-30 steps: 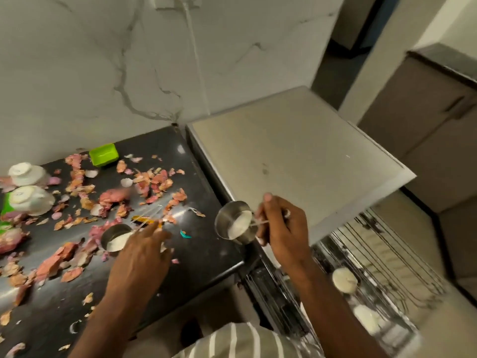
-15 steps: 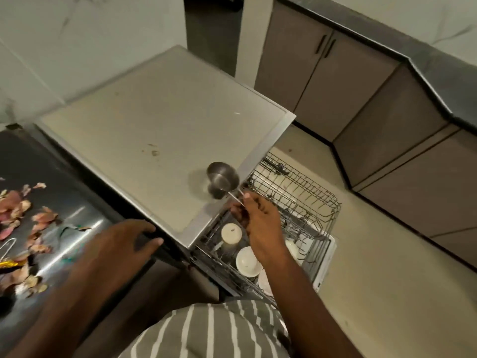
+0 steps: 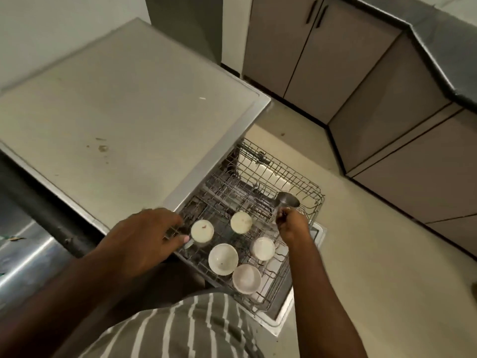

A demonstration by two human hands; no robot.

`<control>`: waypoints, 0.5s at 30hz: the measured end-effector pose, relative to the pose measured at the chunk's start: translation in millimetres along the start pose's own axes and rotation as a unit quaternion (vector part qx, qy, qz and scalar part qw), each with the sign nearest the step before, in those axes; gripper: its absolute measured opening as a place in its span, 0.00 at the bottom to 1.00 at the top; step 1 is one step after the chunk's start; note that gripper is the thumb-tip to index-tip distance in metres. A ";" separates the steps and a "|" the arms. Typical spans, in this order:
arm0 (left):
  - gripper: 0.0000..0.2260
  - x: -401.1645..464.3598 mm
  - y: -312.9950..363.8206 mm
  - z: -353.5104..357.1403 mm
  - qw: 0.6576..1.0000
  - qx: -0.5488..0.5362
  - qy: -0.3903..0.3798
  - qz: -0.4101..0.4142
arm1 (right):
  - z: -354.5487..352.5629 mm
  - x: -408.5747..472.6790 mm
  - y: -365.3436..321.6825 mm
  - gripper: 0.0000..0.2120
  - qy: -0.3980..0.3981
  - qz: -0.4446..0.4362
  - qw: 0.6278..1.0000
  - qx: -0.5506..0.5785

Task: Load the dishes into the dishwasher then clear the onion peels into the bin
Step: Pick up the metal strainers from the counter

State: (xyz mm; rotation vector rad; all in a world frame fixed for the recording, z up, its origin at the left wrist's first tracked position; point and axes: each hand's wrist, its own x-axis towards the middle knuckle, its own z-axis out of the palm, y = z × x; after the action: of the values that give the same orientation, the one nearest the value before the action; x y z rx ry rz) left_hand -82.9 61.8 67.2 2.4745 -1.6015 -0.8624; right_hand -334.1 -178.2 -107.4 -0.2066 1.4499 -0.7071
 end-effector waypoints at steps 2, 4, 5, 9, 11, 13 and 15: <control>0.20 2.5 -1.3 3.4 1.000 0.001 0.002 -0.009 | -3.0 23.8 -10.5 0.08 0.009 0.004 1.000 0.012; 0.19 2.9 -5.6 4.1 1.000 0.003 0.008 -0.028 | -4.9 43.7 -17.5 0.05 0.031 0.011 0.999 0.009; 0.18 1.9 -8.4 3.8 0.999 0.004 0.011 -0.038 | -5.5 52.9 -19.9 0.05 0.042 0.015 0.999 0.004; 0.22 -6.4 -22.3 6.2 0.996 -0.017 0.028 -0.078 | -4.7 78.7 -31.2 0.06 0.042 0.029 0.999 0.004; 0.19 -12.7 -28.2 9.1 0.994 -0.017 0.023 -0.104 | -3.7 89.1 -35.5 0.08 0.039 0.044 0.998 0.010; 0.21 -17.1 -34.9 13.7 0.991 -0.033 0.022 -0.127 | -0.9 100.8 -37.4 0.17 0.033 0.052 0.997 0.037; 0.19 -20.5 -38.6 15.9 0.988 -0.045 0.018 -0.145 | 3.7 111.3 -37.6 0.22 0.034 0.059 0.996 0.052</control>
State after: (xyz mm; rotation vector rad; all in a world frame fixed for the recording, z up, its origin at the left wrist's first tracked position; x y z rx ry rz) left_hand -65.1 100.7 48.8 2.6802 -1.1810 -0.8922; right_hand -346.7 -270.3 -179.3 -0.0158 1.4733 -0.6969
